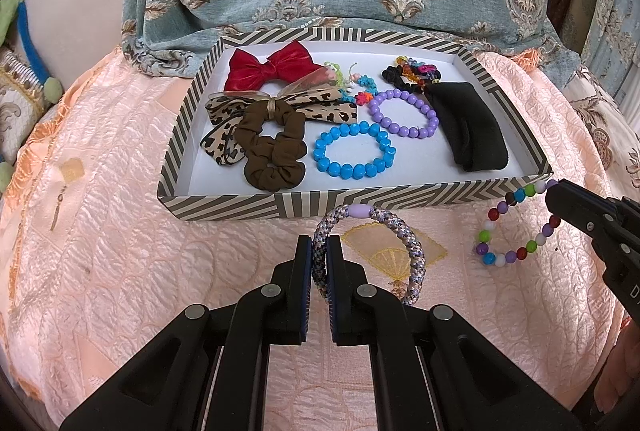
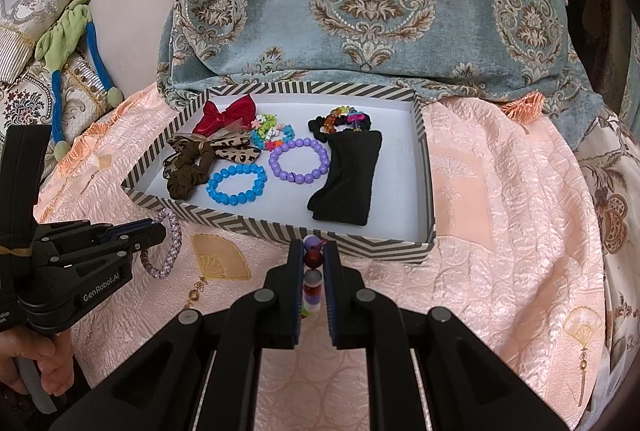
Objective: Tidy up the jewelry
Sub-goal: 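Drop the silver bracelet into the tray with the left gripper while the right gripper drops its bead strand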
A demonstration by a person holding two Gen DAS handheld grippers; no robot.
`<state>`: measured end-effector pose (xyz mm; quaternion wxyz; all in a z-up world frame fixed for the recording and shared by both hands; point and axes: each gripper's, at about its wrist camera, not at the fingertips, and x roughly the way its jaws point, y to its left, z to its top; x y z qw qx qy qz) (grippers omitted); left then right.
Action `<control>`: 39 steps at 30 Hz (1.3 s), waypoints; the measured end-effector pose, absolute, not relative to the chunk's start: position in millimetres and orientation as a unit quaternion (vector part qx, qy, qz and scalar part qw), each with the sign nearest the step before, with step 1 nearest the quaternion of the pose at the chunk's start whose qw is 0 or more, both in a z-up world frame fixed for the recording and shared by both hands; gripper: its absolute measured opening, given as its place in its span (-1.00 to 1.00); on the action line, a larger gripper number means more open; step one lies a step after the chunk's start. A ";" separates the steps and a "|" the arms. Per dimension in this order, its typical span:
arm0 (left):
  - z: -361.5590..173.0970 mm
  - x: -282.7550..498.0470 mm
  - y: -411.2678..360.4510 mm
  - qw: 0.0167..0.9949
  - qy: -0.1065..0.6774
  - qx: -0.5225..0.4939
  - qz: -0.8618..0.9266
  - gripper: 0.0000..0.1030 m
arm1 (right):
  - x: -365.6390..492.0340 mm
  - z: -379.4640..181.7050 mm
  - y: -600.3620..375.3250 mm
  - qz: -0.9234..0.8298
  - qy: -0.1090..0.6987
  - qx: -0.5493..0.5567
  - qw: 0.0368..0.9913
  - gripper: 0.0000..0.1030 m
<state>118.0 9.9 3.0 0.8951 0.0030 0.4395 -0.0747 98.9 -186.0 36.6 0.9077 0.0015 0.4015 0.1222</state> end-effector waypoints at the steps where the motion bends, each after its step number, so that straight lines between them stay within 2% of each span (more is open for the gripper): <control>1: 3.1 118.0 9.8 0.895 0.439 0.003 -0.074 -1.00 | 99.3 36.4 -186.2 0.122 0.402 0.002 0.908 -0.82; 8: 12.2 115.5 10.1 0.900 0.427 -0.004 -0.081 -1.00 | 96.1 44.7 -185.1 0.123 0.390 0.000 0.913 -0.82; 13: 35.4 122.5 12.0 0.910 0.406 -0.013 -0.083 -1.00 | 95.5 81.7 -185.7 0.130 0.350 0.007 0.927 -0.82; 19: 60.9 158.6 12.4 0.910 0.403 -0.032 -0.094 -1.00 | 149.0 106.2 -192.6 0.139 0.343 0.038 0.928 -0.82; 24: 52.1 203.0 1.5 0.905 0.411 -0.039 -0.101 -1.00 | 207.5 93.6 -185.2 0.147 0.365 0.073 0.916 -0.82; 34: 3.0 234.5 -21.8 0.885 0.453 -0.029 -0.103 -1.00 | 279.1 51.7 -155.8 0.198 0.400 0.126 0.886 -0.82; 39: -2.5 235.5 -18.1 0.888 0.451 -0.026 -0.089 -1.00 | 299.9 17.7 -154.6 0.155 0.446 0.082 0.877 -0.81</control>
